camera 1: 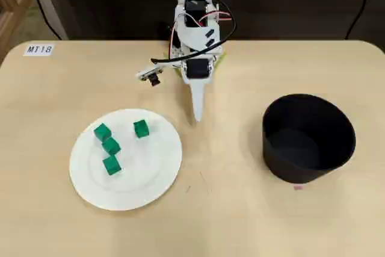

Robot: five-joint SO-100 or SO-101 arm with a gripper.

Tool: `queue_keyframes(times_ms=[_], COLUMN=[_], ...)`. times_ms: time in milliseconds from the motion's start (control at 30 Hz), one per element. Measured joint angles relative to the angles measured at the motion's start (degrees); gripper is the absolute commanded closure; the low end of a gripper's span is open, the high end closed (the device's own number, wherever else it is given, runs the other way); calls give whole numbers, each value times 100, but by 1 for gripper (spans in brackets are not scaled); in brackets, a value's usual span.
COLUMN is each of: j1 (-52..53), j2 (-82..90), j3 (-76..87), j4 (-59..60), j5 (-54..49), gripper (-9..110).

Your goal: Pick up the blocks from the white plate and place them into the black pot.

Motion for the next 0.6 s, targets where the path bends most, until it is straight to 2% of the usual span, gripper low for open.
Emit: queue_keyframes(times_ms=[600], j1=[185], j2=[0], j3=[0], j4=[-281], j5=[88], gripper=[104])
